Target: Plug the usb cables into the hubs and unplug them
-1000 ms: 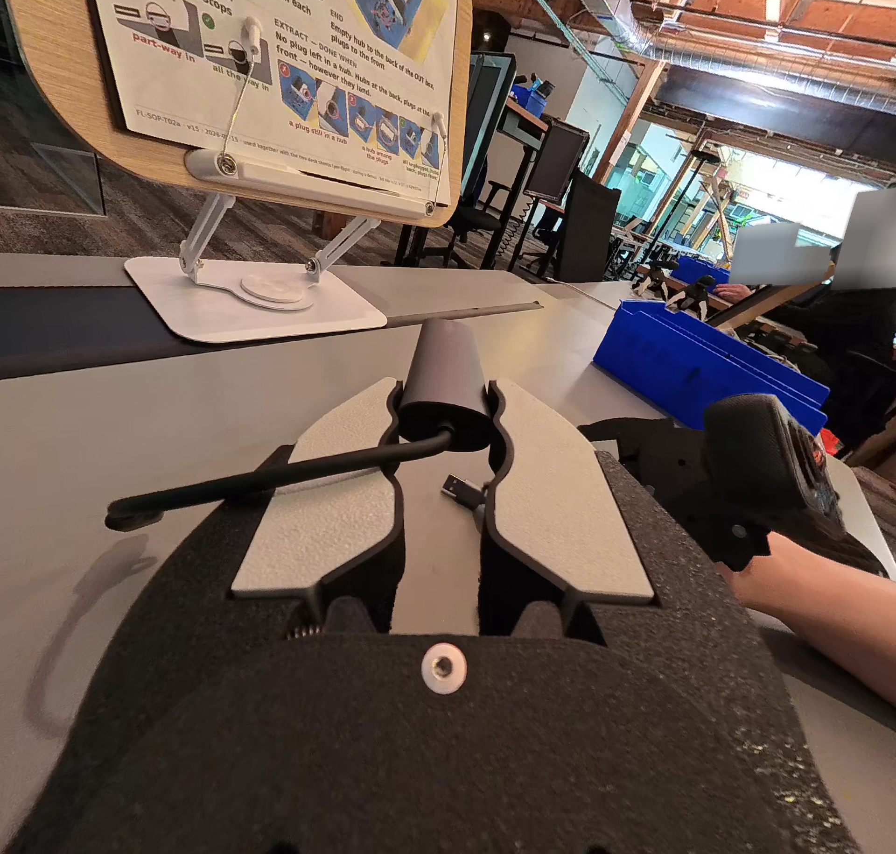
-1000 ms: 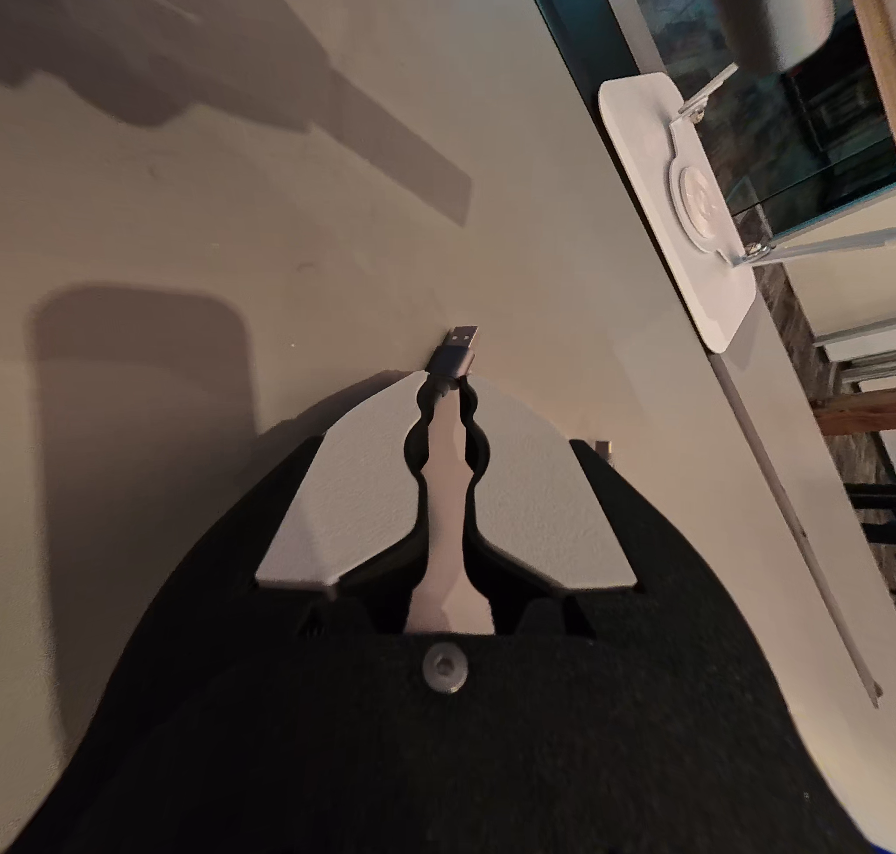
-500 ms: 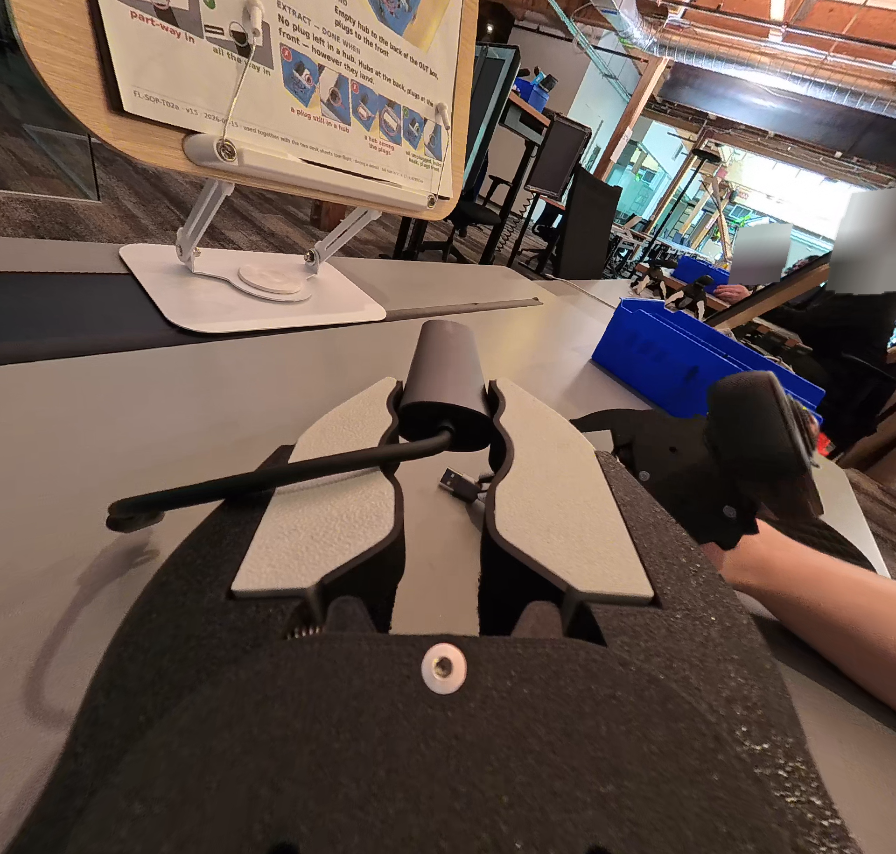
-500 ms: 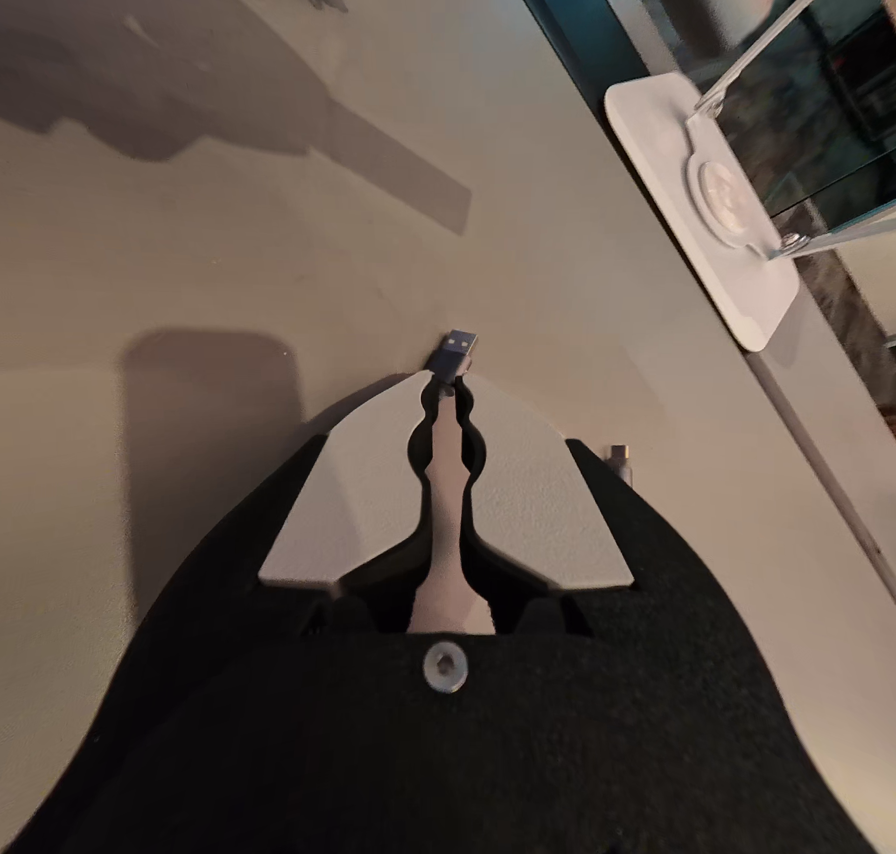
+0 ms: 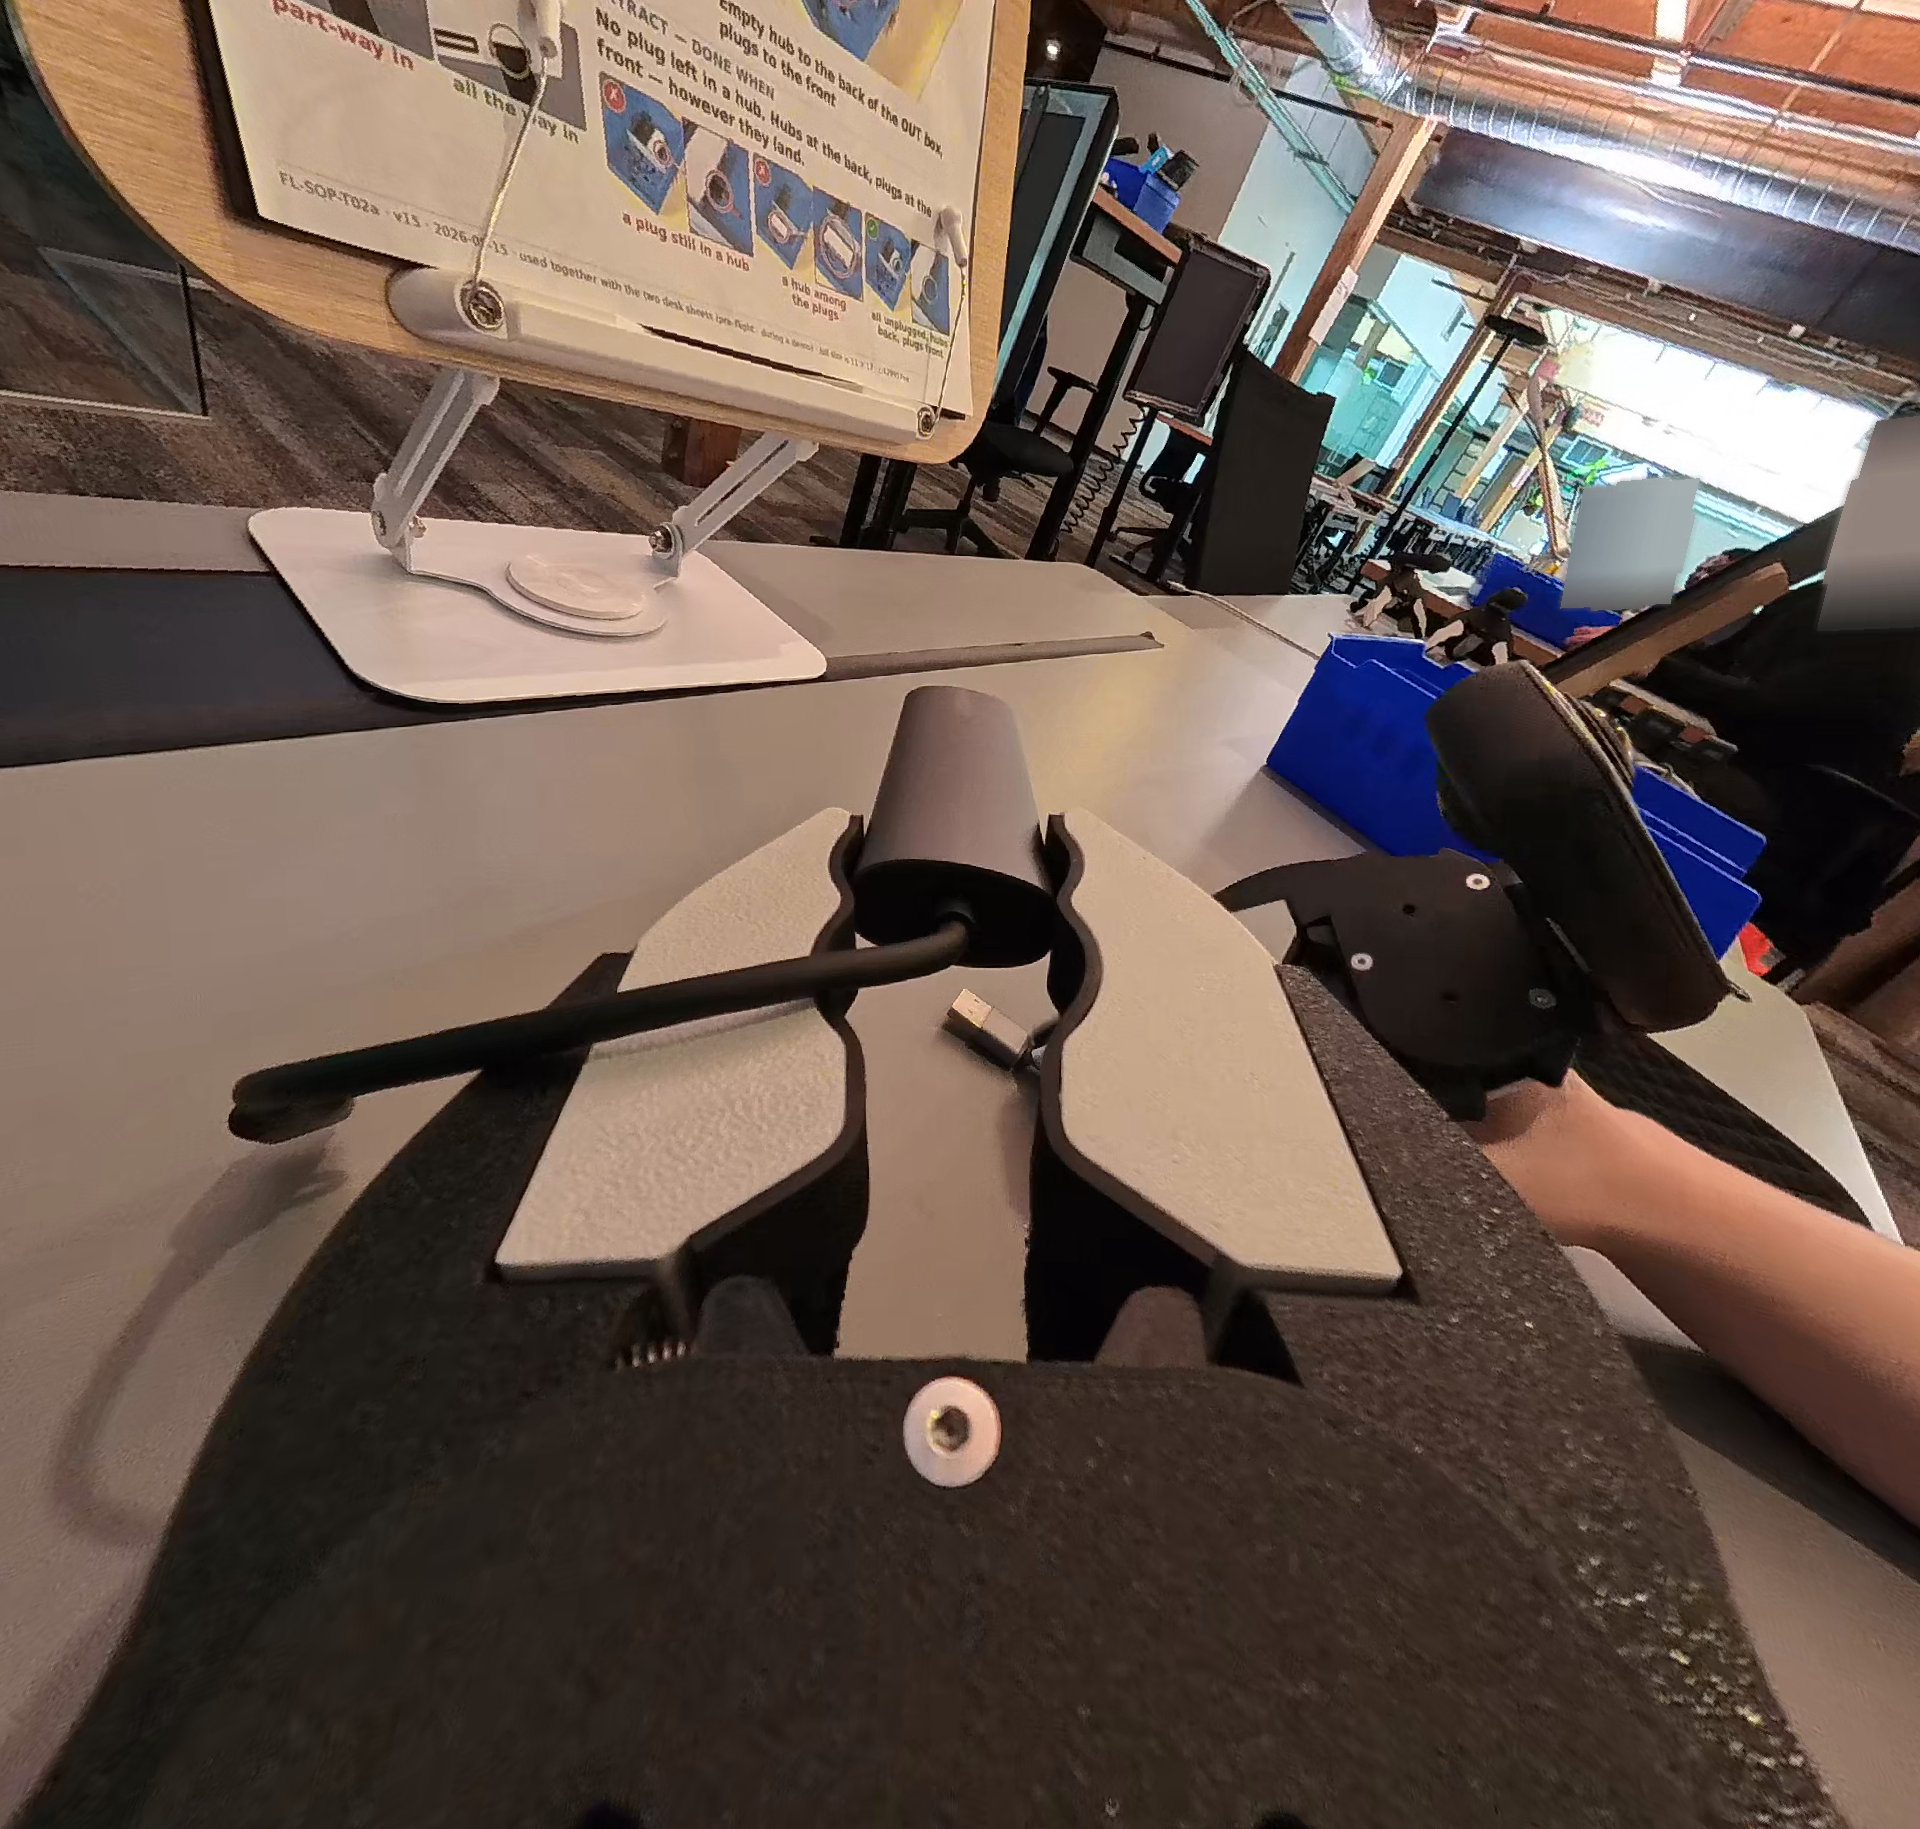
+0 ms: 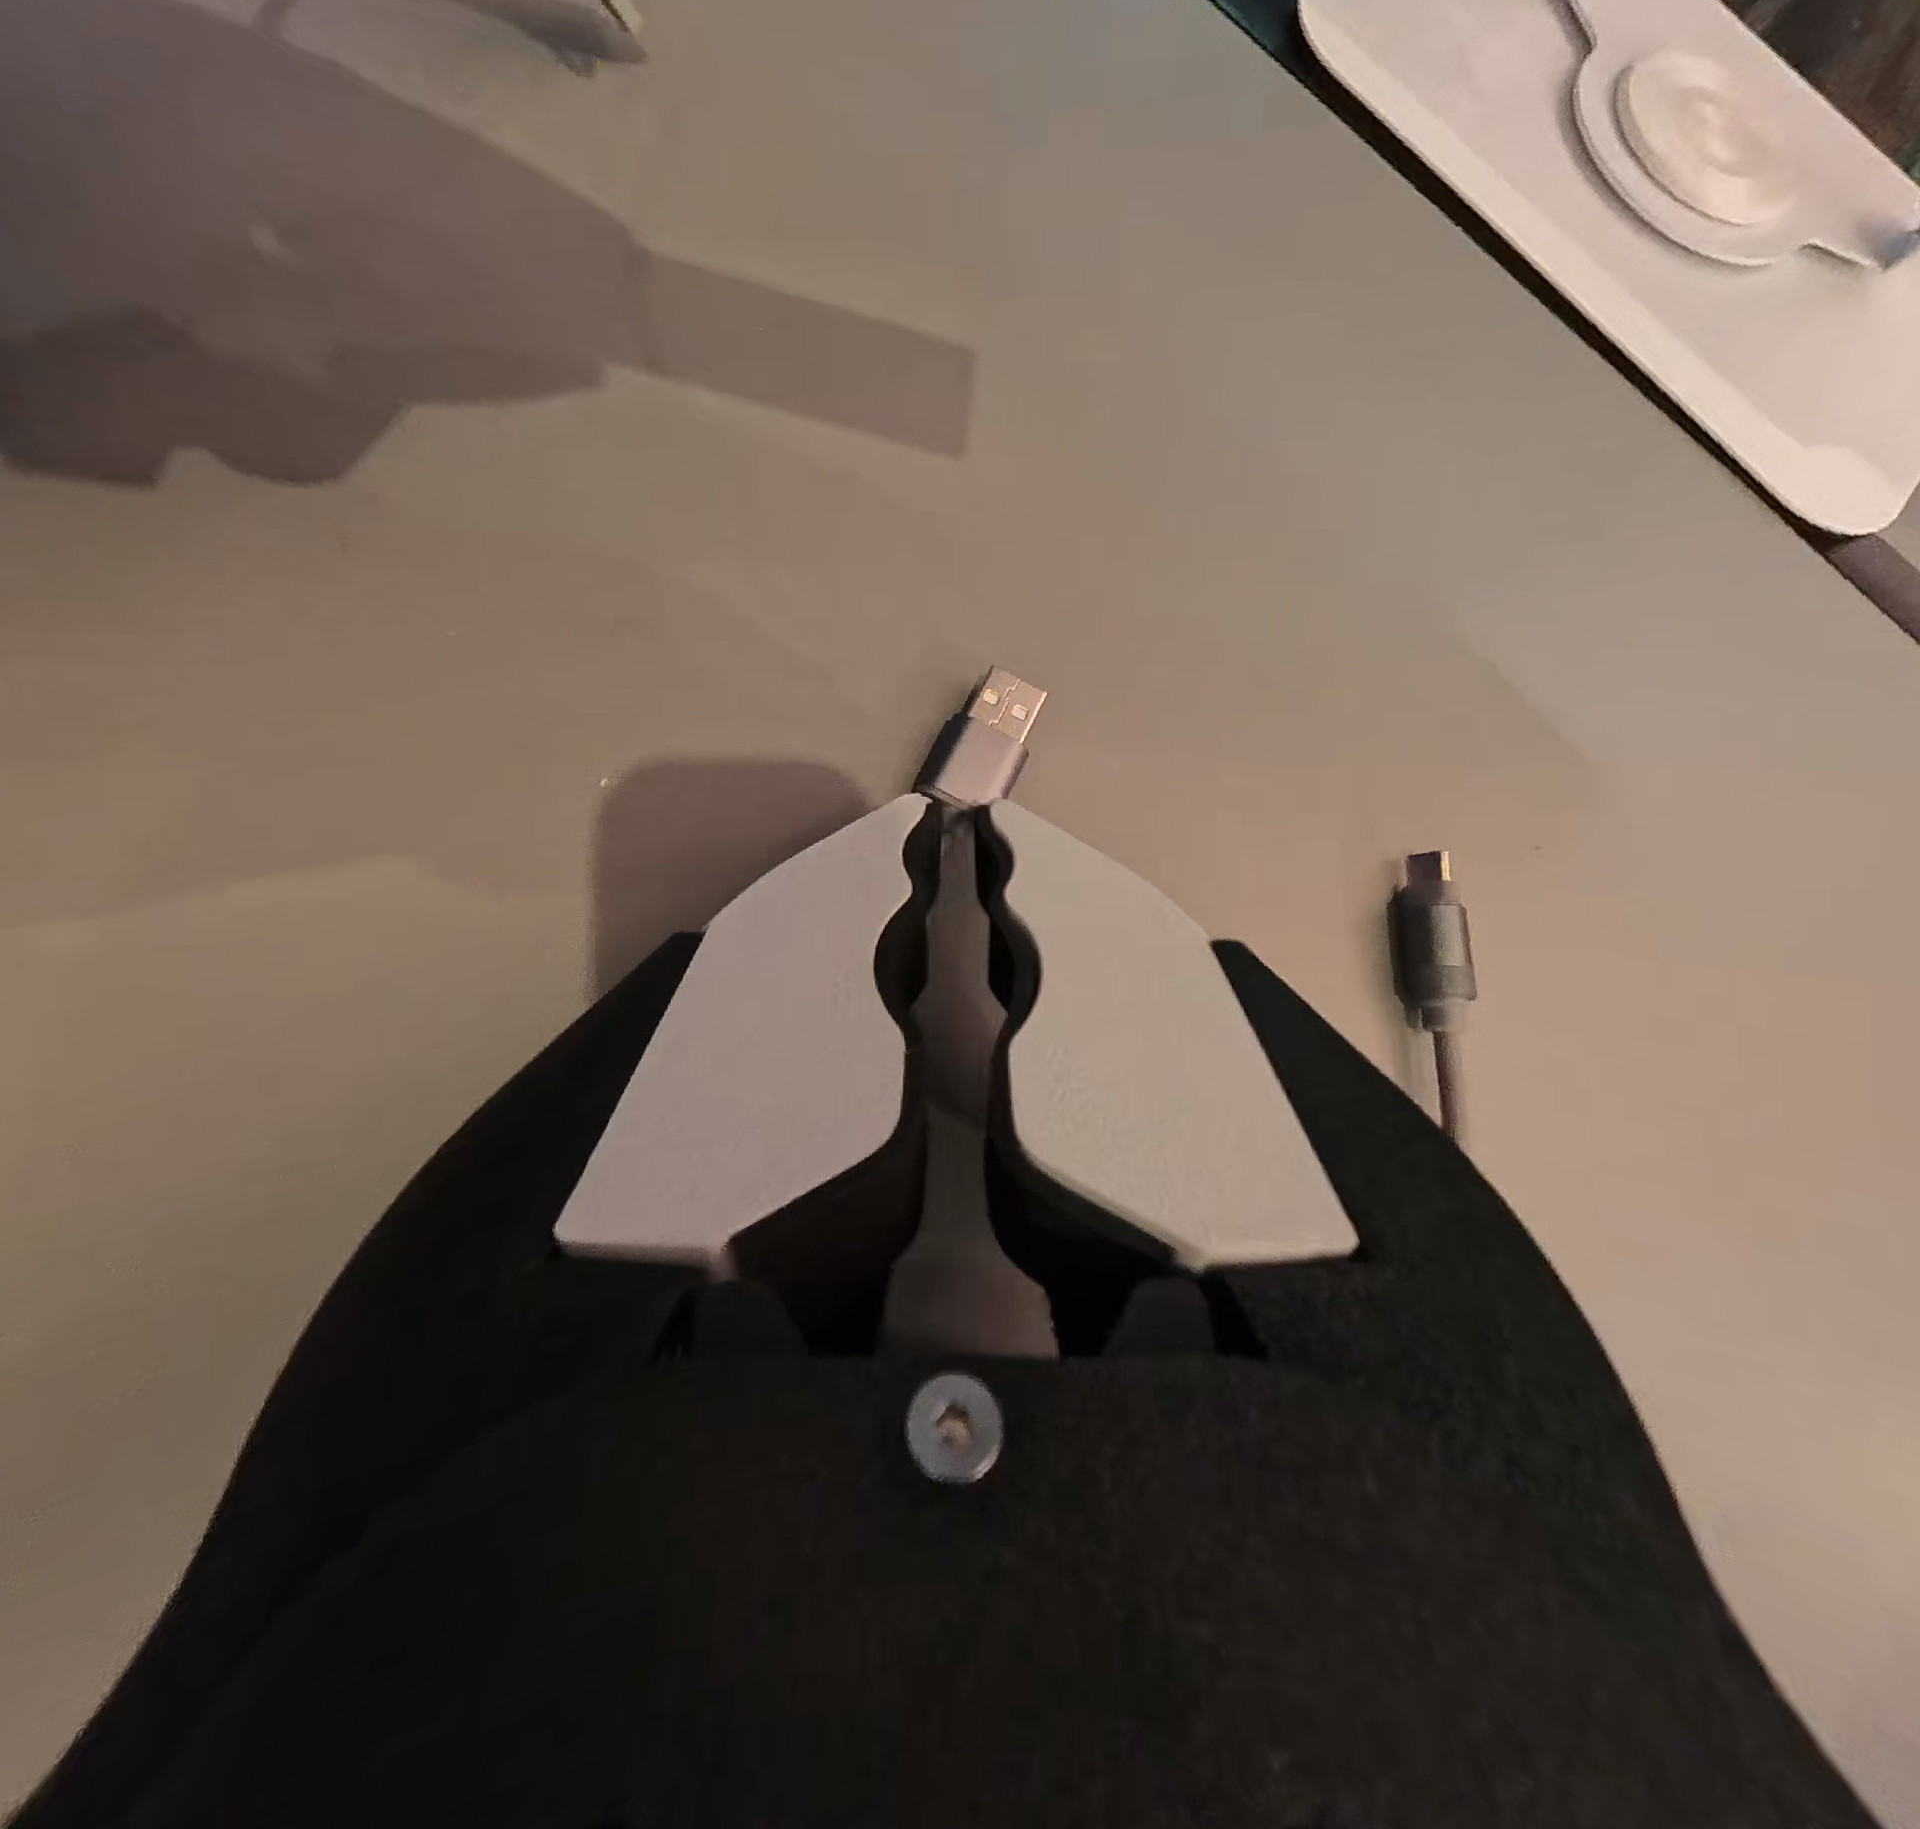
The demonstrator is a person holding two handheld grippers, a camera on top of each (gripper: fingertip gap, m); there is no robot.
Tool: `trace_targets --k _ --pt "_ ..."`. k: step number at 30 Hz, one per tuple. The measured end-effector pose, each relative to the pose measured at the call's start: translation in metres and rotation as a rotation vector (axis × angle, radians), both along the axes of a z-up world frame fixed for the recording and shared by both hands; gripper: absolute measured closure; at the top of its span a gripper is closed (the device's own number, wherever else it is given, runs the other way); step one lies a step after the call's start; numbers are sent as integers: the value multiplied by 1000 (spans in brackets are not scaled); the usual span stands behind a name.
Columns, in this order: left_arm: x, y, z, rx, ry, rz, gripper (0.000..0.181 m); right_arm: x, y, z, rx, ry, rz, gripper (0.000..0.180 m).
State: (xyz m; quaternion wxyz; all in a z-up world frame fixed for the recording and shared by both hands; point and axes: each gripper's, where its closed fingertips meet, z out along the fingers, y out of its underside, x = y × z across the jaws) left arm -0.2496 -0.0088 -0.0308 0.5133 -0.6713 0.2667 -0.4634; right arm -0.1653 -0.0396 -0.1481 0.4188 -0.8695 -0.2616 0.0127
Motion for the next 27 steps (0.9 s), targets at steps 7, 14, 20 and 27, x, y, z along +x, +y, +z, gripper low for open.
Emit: trace_targets --k 7,14,20,27 --pt "-1 1 -1 -4 1 5 148 -4 8 -2 -66 84 -39 164" --pt "1 0 -1 -6 5 -2 148 -2 15 -5 -104 84 -108 158" --pt "1 -1 -1 -12 0 -8 148 -2 19 -2 -41 -54 -104 156" --pt "0 0 -1 -26 -11 -8 148 -20 -5 4 73 -234 62 166"
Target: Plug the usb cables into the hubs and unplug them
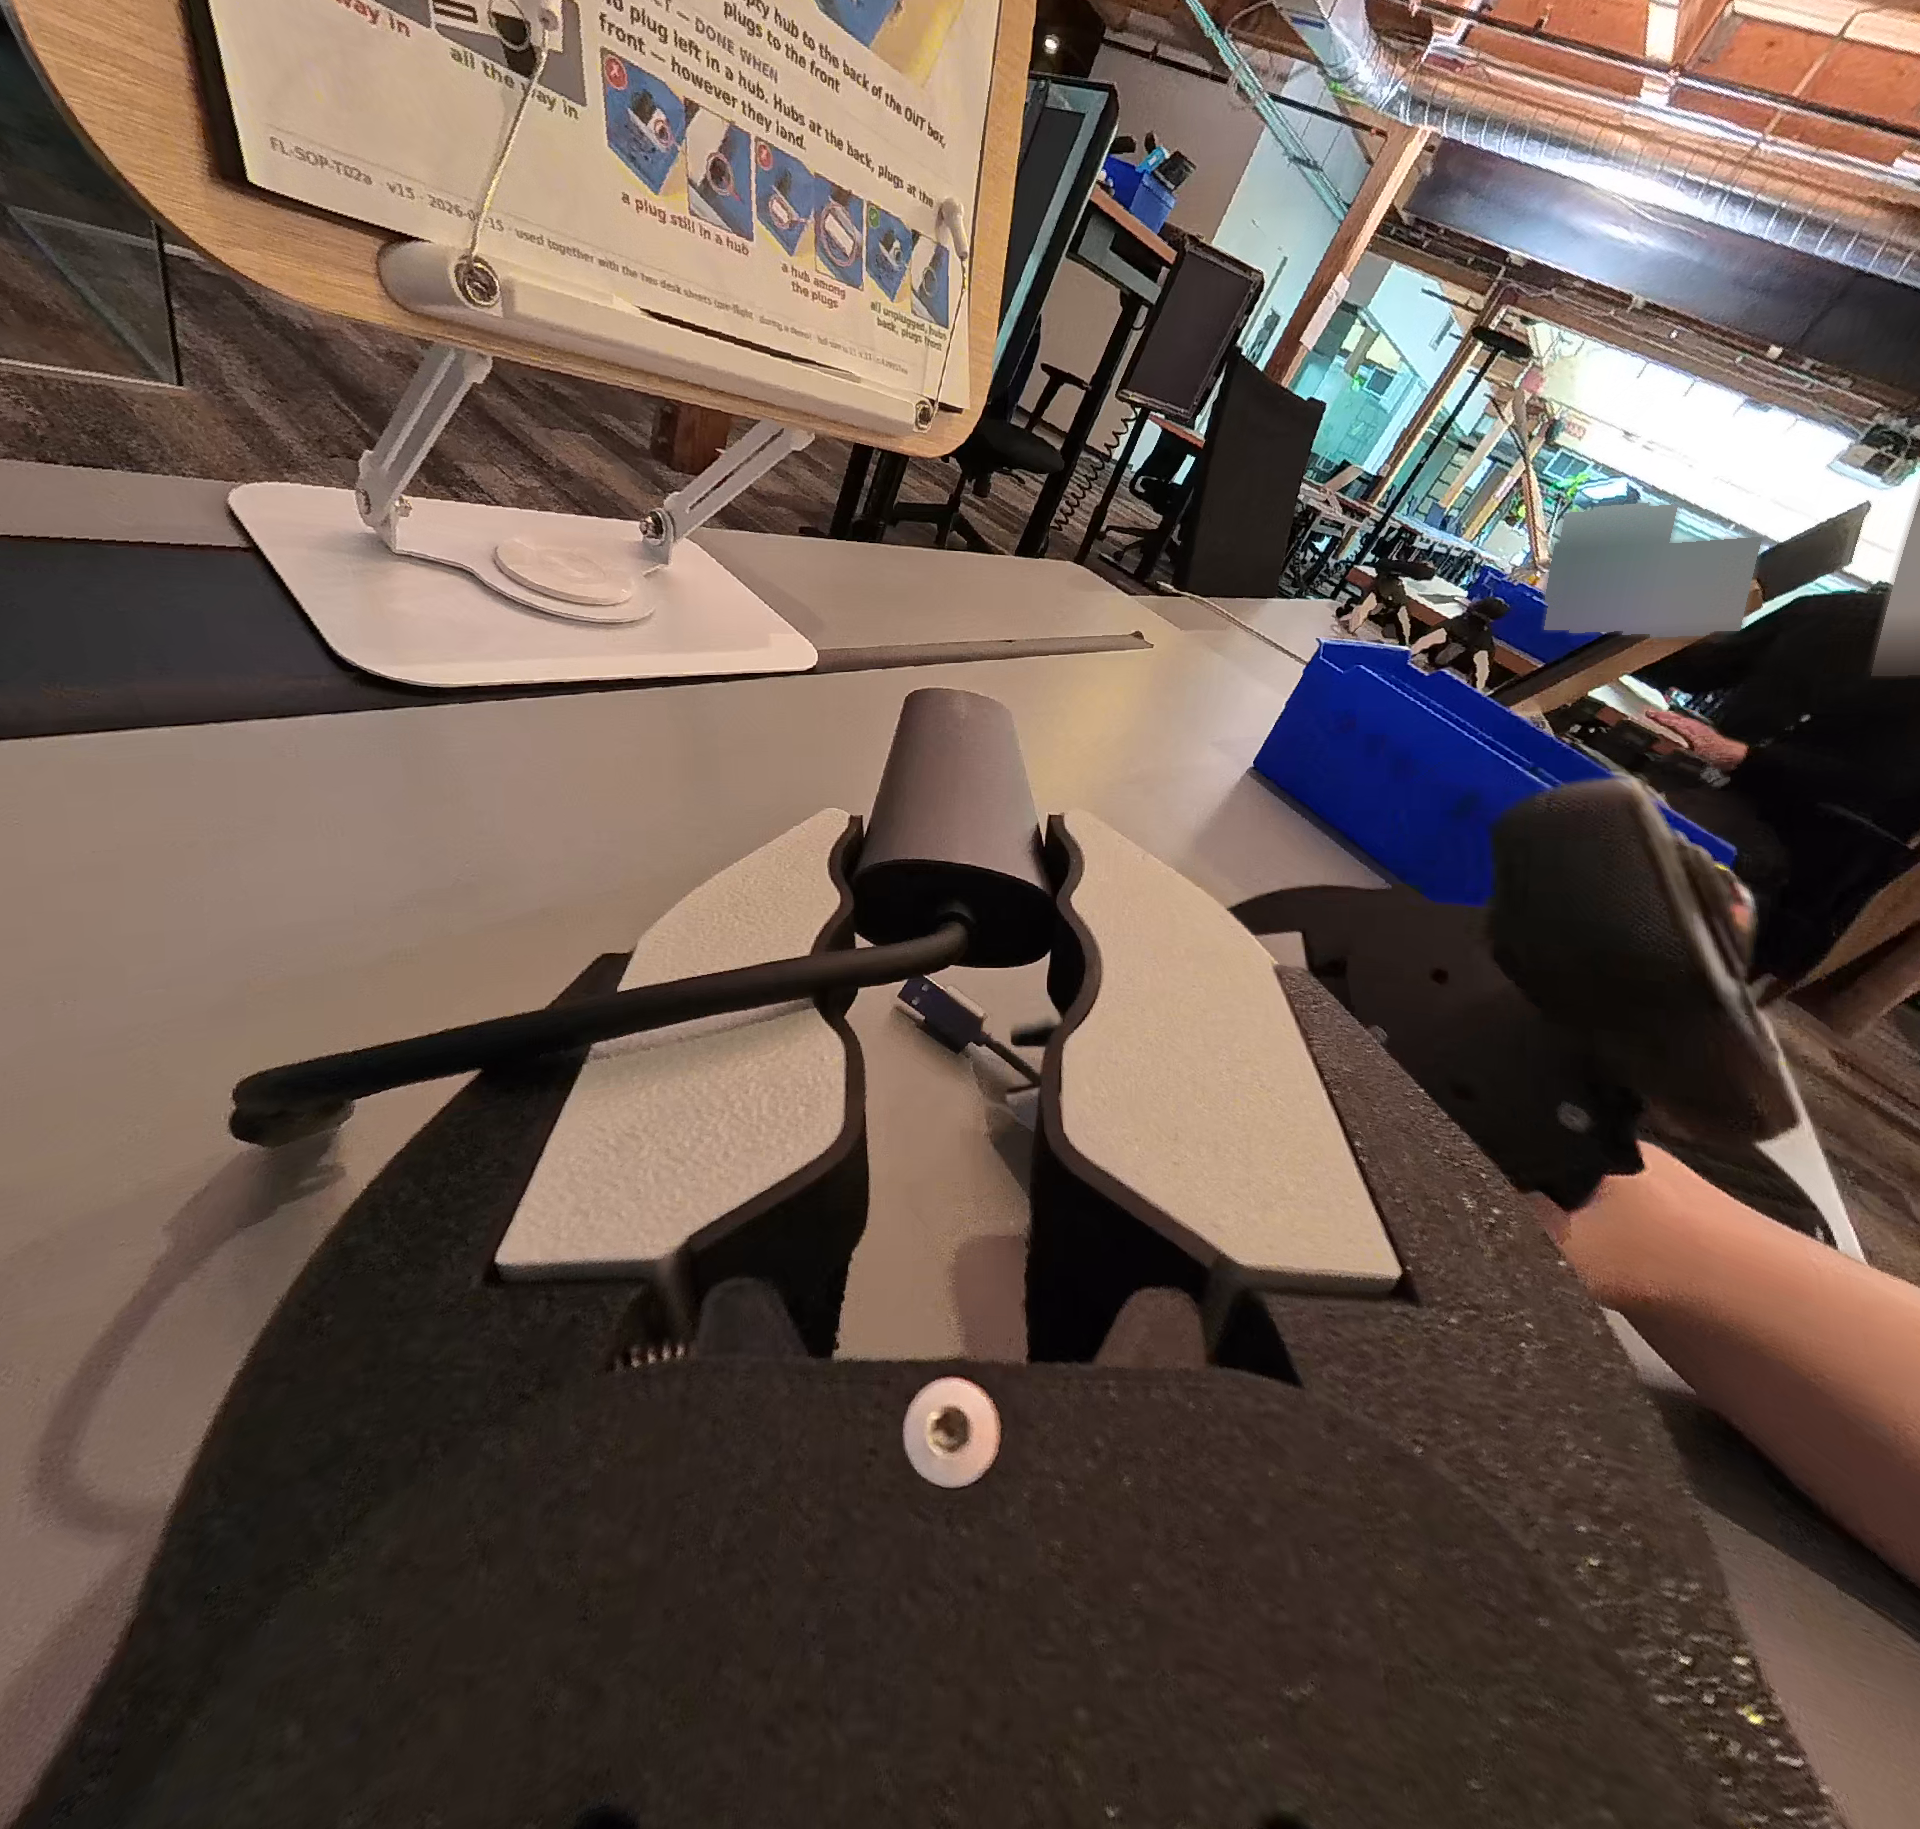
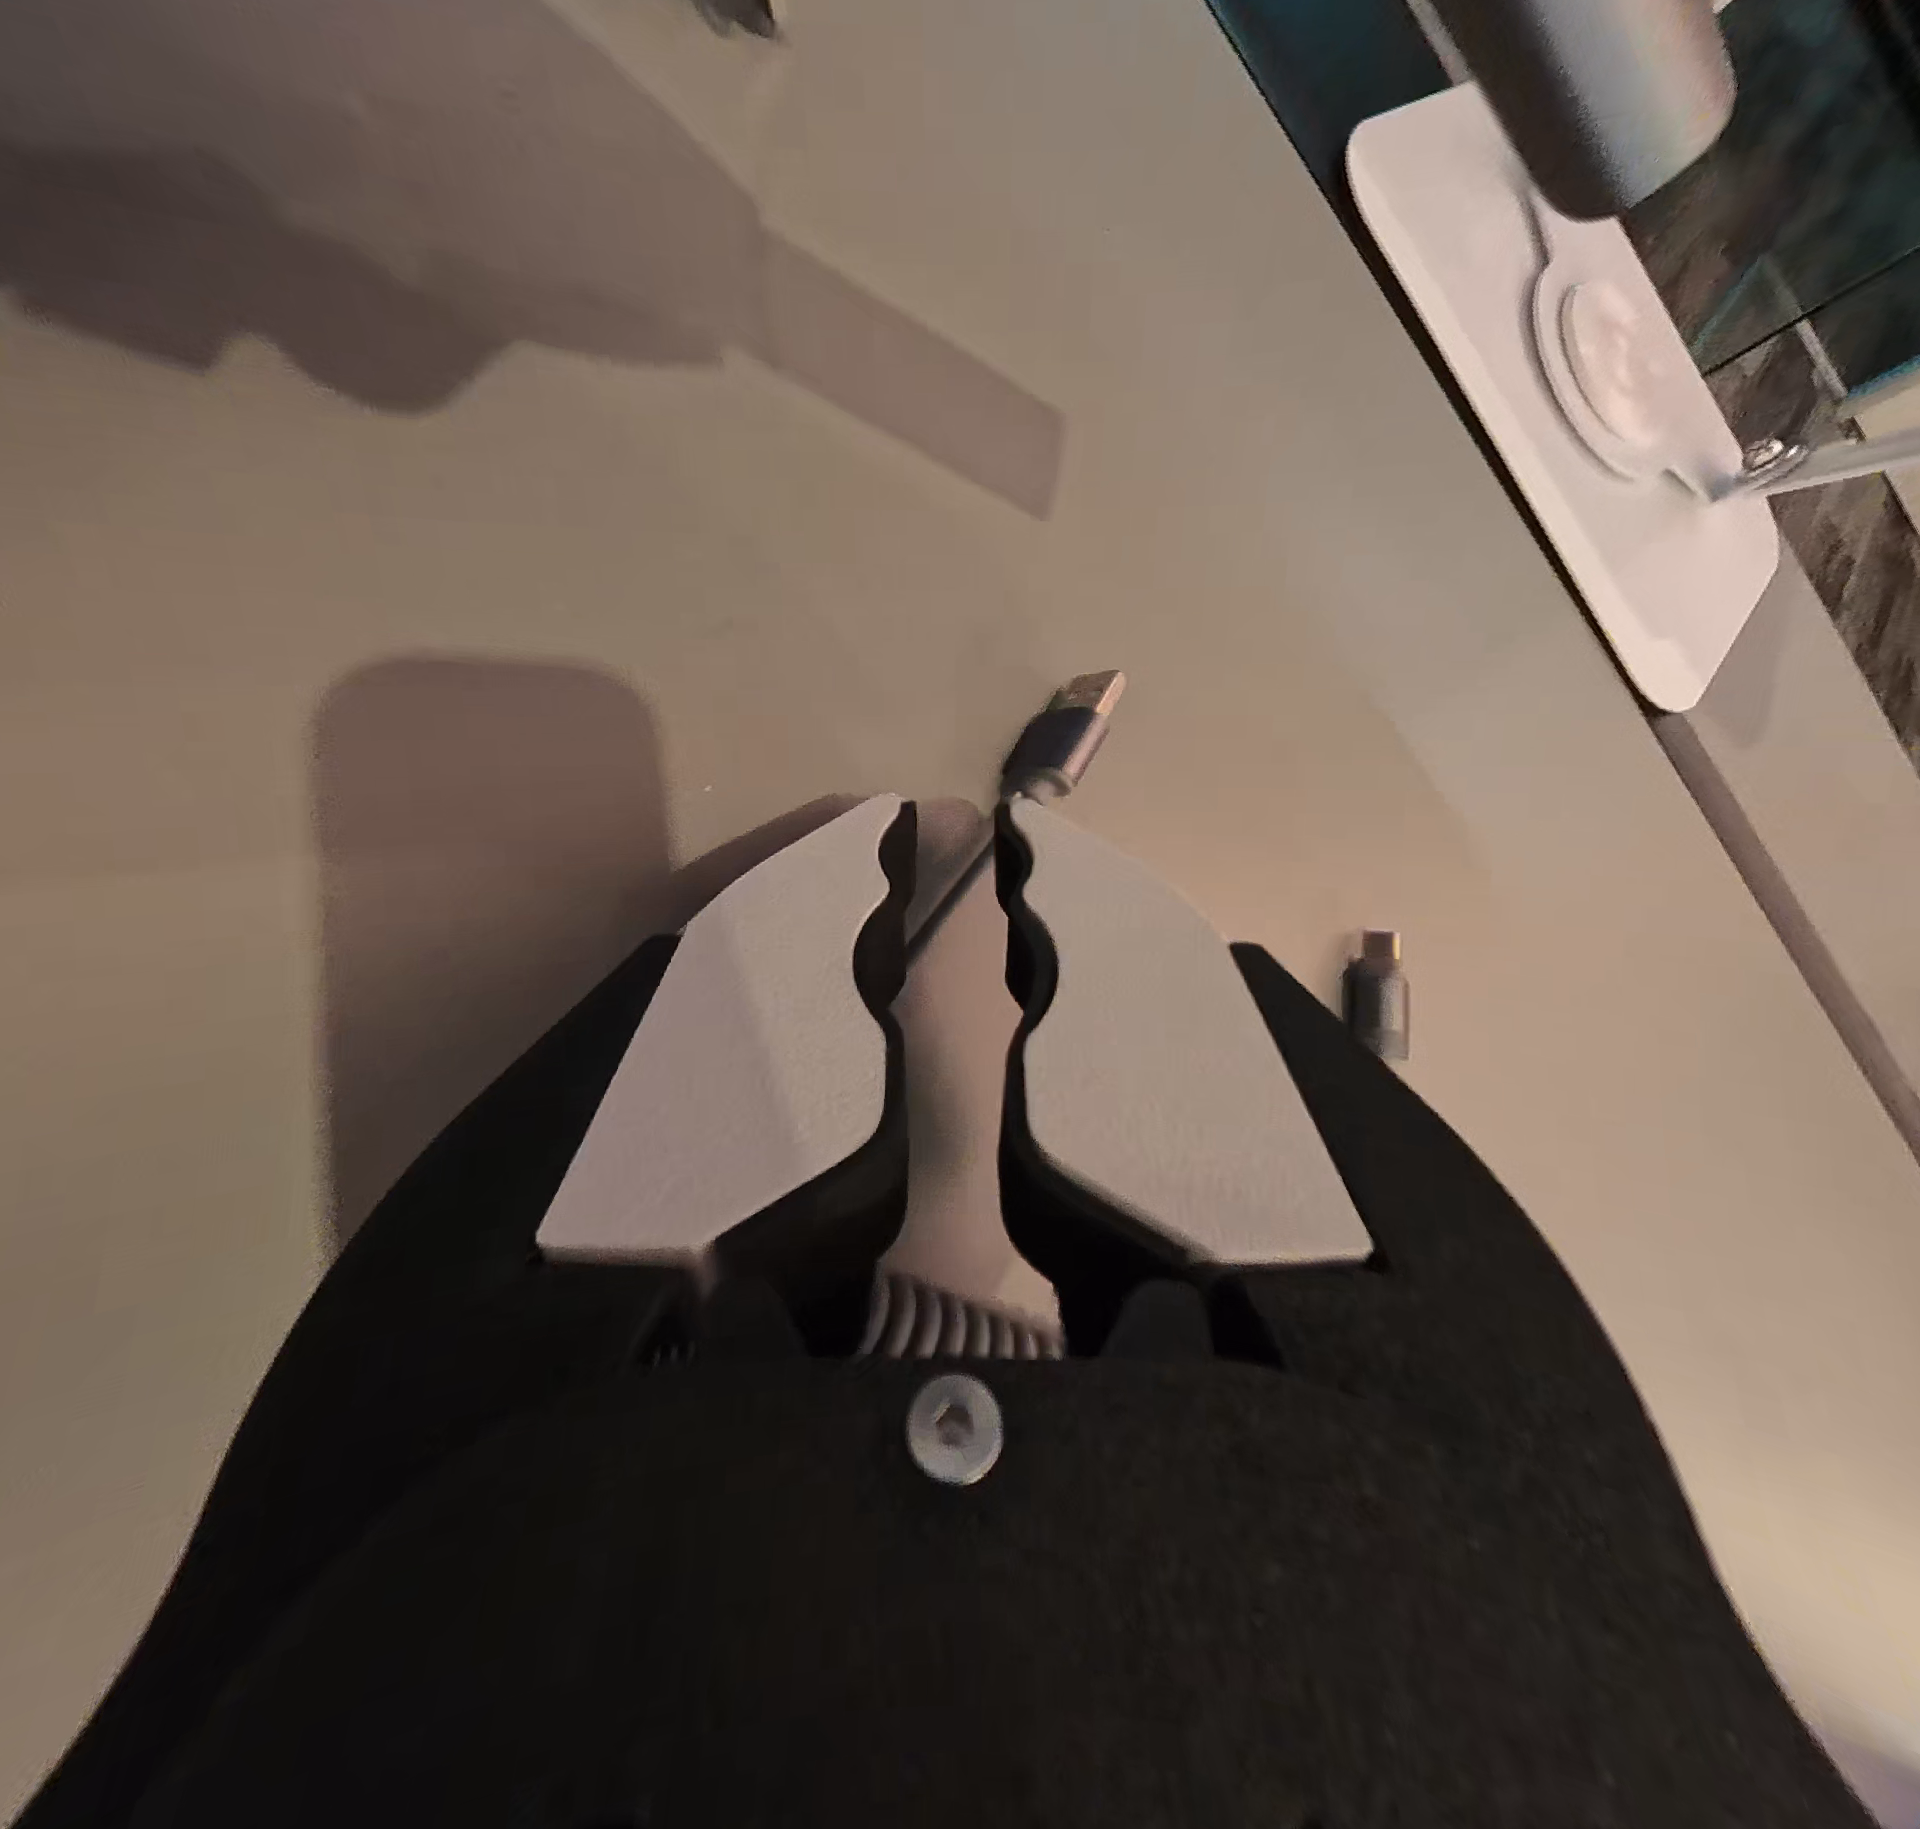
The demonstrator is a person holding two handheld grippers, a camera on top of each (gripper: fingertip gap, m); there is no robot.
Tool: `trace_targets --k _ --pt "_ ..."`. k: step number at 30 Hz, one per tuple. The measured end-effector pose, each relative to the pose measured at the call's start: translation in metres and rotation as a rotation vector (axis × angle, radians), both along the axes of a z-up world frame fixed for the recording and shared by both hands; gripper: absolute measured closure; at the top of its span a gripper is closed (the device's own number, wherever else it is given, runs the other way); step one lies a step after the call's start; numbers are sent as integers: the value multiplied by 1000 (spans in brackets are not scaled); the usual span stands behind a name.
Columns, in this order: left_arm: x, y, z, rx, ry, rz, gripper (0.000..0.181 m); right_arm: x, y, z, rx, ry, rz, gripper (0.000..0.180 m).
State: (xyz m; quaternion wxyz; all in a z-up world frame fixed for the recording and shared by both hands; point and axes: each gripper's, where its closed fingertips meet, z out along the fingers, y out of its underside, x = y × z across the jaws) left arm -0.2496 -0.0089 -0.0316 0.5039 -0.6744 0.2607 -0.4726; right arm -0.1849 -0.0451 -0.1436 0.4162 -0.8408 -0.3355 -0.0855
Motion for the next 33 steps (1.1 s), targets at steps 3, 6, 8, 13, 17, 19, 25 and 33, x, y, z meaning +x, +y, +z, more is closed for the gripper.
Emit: trace_targets --k 3,6,8,13,17,19,25,33 --pt "0 0 0 2 3 1 148 12 -5 -7 -65 21 -104 171" --pt "0 -1 1 3 -3 2 148 18 -9 -9 -104 102 -173 171" --pt "-1 0 1 0 -5 2 148 20 -8 -8 -106 145 -190 169" --pt "0 -1 1 3 -1 3 148 31 -8 -9 -117 212 -251 161" --pt "0 0 0 -1 -1 2 148 21 -5 -11 -159 253 -202 173" --pt "0 -1 1 1 0 3 148 19 -5 -11 -166 257 -181 174" --pt "-1 0 1 2 -4 8 148 4 -8 -2 -279 601 -117 176" --pt "1 -3 2 9 -2 -9 148 -14 -33 41 -454 1027 22 176"
